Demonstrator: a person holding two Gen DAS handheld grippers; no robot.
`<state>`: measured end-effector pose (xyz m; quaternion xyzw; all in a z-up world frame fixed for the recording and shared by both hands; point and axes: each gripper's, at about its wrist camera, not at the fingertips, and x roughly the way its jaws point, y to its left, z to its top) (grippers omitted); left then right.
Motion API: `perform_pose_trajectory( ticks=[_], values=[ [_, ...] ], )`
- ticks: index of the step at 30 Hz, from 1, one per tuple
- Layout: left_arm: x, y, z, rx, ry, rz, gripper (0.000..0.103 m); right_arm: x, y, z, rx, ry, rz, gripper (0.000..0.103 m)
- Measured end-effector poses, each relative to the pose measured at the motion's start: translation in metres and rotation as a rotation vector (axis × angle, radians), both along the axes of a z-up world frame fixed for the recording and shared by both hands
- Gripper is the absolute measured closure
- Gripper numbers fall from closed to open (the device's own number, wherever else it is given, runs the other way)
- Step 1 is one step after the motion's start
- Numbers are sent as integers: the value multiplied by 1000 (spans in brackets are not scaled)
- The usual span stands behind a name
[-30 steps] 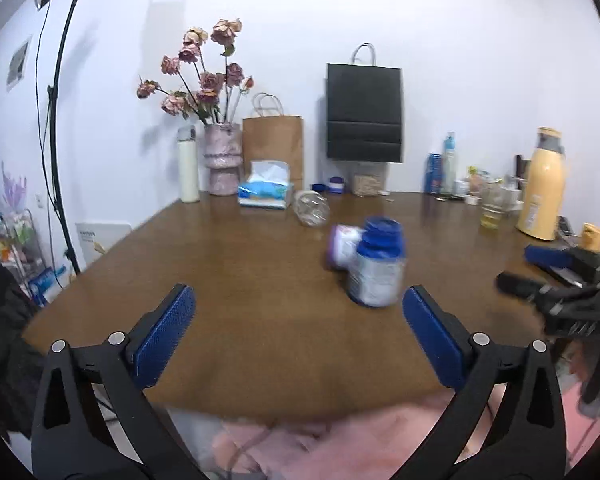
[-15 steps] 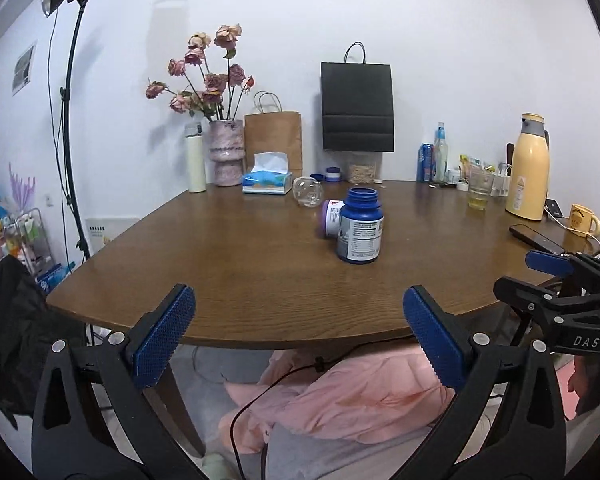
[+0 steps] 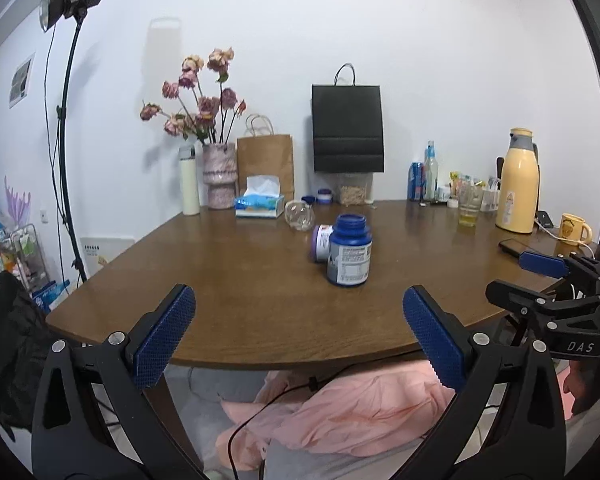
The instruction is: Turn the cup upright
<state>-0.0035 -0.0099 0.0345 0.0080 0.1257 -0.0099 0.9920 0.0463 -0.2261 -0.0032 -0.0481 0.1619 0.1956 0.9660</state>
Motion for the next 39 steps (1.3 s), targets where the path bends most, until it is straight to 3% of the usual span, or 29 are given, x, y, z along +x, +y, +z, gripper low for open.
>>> perform_pose_trajectory(
  ticks=[17,39],
  values=[
    [-5,-1,11,-9,-39,-5,0,-5,-3,10,-8,-50,-15,16],
    [-5,-1,12,-11,-33,-15,0,-1,-5,9,-1,-26,-10,16]
  ],
)
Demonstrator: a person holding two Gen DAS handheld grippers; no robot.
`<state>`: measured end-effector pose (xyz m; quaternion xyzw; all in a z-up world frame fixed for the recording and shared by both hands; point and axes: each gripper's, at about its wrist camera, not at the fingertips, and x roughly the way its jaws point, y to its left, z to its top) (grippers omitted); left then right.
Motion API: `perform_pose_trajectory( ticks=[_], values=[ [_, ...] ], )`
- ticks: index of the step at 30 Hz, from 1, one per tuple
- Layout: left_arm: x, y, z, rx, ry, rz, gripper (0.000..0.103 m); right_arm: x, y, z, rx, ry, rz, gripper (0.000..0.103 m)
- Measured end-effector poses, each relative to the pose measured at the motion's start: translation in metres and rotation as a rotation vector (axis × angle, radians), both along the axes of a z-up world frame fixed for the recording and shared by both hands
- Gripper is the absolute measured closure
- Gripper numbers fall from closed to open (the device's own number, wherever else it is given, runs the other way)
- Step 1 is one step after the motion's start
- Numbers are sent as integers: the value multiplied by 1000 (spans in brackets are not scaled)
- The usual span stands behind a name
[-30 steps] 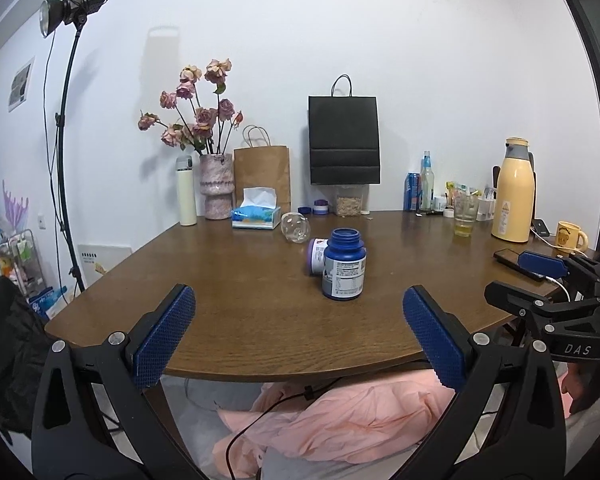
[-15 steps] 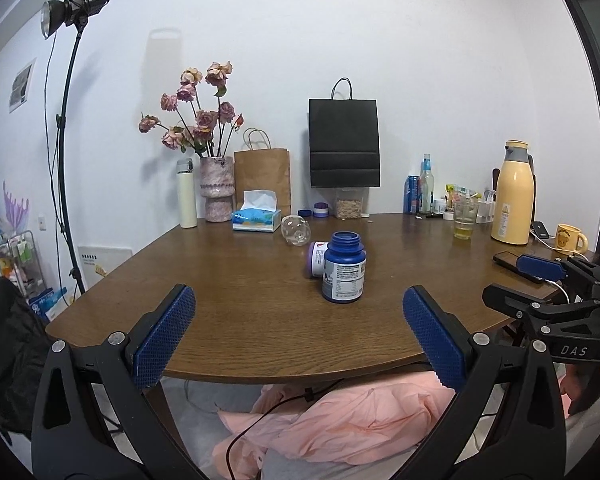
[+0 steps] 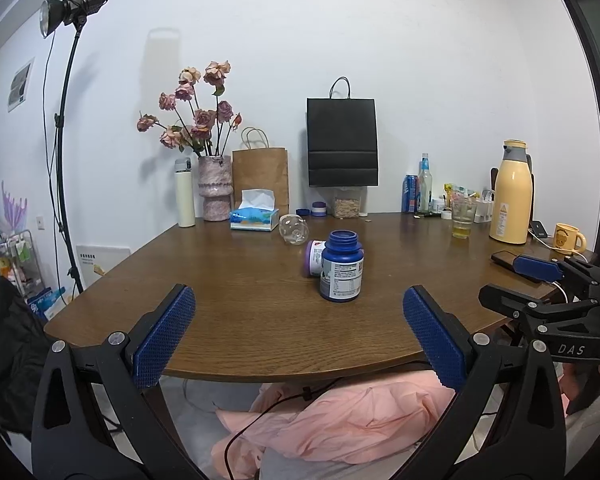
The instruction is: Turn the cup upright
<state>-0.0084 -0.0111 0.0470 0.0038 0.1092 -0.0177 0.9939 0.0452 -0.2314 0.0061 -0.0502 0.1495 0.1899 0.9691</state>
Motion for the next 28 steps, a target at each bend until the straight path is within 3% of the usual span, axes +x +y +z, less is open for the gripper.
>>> perform_pose_trajectory(
  ticks=[28],
  values=[
    [1,-1,0,0,3,2,0,3,2,-1,-3,4,8,16]
  ],
)
